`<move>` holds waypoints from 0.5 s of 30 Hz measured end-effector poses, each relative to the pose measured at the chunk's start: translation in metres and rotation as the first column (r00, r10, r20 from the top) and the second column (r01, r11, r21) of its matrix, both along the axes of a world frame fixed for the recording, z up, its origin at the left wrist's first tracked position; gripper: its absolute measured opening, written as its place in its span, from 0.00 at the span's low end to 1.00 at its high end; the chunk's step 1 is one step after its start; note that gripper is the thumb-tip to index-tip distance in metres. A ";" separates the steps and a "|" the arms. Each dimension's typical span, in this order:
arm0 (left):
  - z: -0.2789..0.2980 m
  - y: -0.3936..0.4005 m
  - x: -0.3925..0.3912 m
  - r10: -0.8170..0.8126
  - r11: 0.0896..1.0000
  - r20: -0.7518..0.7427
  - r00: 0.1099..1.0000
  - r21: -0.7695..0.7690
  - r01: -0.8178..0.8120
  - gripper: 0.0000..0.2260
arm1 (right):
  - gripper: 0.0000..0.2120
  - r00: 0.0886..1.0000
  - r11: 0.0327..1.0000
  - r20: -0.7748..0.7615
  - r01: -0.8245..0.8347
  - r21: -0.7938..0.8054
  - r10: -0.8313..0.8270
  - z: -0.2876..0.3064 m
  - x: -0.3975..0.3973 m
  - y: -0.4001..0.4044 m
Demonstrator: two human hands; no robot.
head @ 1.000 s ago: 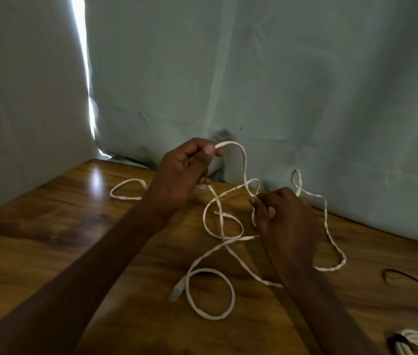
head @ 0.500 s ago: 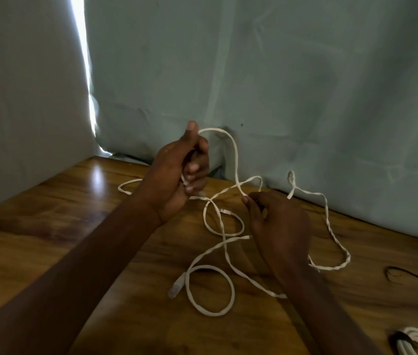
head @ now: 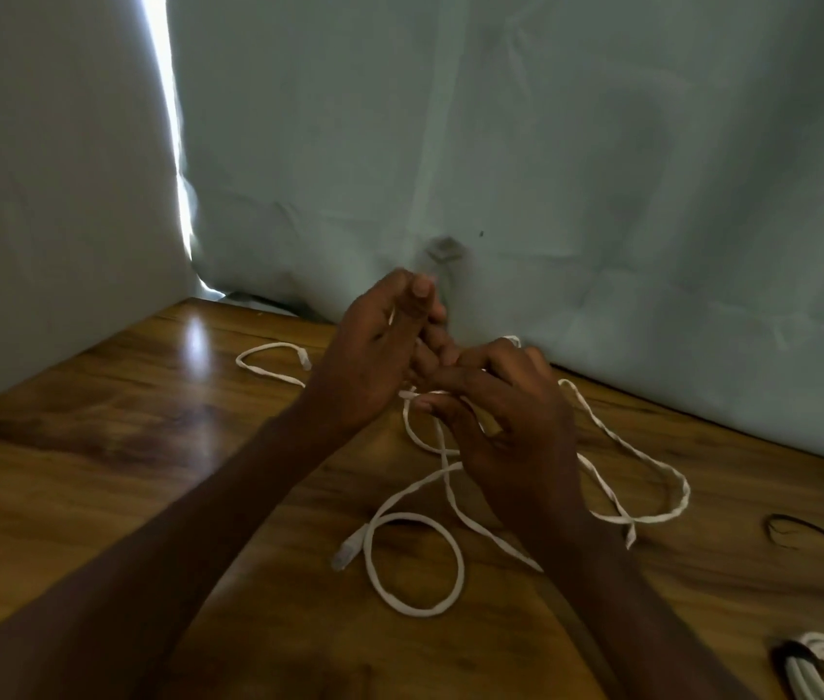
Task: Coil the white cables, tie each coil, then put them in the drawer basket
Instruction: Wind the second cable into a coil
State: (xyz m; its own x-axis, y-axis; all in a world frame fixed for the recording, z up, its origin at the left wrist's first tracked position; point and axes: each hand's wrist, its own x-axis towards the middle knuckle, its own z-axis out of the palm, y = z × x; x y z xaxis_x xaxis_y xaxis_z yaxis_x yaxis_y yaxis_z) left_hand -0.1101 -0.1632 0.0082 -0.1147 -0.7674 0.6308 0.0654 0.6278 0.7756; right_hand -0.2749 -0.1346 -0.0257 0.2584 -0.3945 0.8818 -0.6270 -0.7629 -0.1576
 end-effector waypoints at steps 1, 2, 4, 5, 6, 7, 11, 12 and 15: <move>0.001 0.003 -0.001 0.006 1.000 0.055 0.998 0.001 -0.006 0.23 | 0.03 1.000 1.000 0.011 -0.019 -0.014 0.019 0.002 0.001 0.002; 0.001 0.007 -0.002 0.013 1.000 0.101 0.995 0.011 -0.014 0.25 | 0.03 0.999 0.999 0.021 -0.030 -0.029 0.031 0.004 0.000 0.004; 0.004 0.013 -0.003 -0.004 0.999 0.166 0.986 0.040 -0.003 0.28 | 0.05 0.998 0.996 0.051 -0.018 -0.086 0.023 0.010 -0.003 0.008; 0.006 0.015 -0.003 -0.038 0.998 0.201 0.979 0.064 0.026 0.28 | 0.06 0.997 0.993 0.075 0.006 -0.120 0.003 0.013 -0.006 0.010; 0.007 0.016 -0.003 -0.094 0.992 0.243 0.966 0.100 0.071 0.28 | 0.06 0.994 0.989 0.103 0.032 -0.143 -0.018 0.016 -0.009 0.012; 0.007 0.016 -0.003 -0.169 0.980 0.276 0.946 0.153 0.130 0.29 | 0.06 0.991 0.987 0.132 0.054 -0.149 -0.034 0.018 -0.012 0.013; 0.005 0.016 -0.001 -0.476 0.844 0.157 0.865 0.356 0.400 0.27 | 0.08 0.957 0.984 0.275 0.132 -0.120 -0.094 0.024 -0.023 0.014; 0.005 0.015 -0.001 -0.526 0.808 0.110 0.843 0.375 0.455 0.26 | 0.07 0.945 0.984 0.310 0.141 -0.105 -0.102 0.026 -0.025 0.013; 0.003 0.013 0.000 -0.663 0.677 -0.026 0.748 0.408 0.613 0.22 | 0.06 0.918 0.998 0.397 0.042 -0.048 -0.020 0.028 -0.025 0.012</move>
